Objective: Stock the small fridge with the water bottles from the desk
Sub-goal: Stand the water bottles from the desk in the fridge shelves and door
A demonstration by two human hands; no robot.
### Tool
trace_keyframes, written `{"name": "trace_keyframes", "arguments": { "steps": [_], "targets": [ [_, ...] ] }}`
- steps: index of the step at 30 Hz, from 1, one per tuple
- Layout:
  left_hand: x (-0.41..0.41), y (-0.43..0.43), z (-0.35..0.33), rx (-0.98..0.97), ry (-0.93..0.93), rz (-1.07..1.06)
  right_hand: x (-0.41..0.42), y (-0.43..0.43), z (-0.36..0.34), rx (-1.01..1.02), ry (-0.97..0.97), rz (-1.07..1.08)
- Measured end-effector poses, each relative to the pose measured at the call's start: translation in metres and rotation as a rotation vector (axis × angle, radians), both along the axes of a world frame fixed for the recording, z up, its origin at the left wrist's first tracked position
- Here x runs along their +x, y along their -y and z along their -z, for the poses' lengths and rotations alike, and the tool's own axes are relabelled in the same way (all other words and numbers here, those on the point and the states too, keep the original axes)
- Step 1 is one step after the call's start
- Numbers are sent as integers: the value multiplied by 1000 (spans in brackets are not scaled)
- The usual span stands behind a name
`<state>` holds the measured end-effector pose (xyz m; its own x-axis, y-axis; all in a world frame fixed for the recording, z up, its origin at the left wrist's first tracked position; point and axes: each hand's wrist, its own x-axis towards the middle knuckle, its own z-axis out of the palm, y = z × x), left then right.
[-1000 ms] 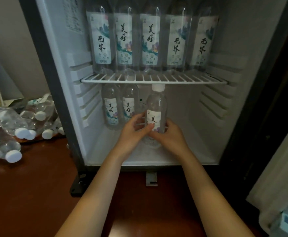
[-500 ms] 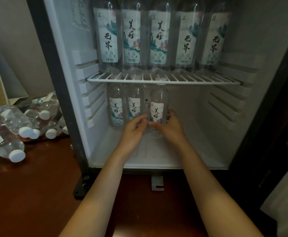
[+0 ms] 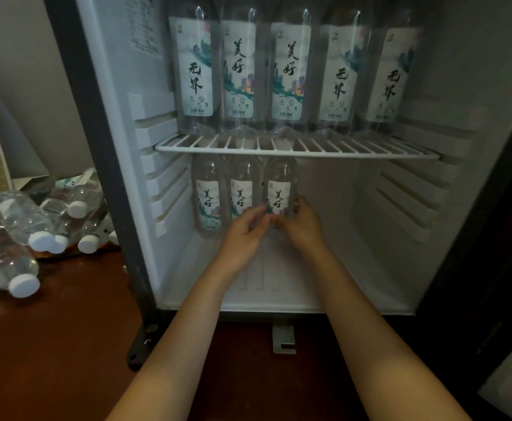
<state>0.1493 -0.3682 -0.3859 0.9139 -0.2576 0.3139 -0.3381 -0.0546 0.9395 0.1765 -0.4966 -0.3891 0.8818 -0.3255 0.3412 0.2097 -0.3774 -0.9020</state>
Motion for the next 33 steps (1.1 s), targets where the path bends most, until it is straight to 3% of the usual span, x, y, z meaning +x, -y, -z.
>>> {"name": "trace_keyframes", "arguments": {
  "steps": [7,17,28,33],
  "targets": [
    [-2,0,2,6,-13,-8,-4,-4,-5,-25,-41,18],
    [-29,-42,-1,2,12,-31,-55,-48,-12,-78,75,191],
    [-89,-145,5,214,-53,205,-111,-143,-11,-43,20,-158],
    [-99,-200,19,218,-148,136,-122,-189,0,-102,-18,-254]
  ]
}}
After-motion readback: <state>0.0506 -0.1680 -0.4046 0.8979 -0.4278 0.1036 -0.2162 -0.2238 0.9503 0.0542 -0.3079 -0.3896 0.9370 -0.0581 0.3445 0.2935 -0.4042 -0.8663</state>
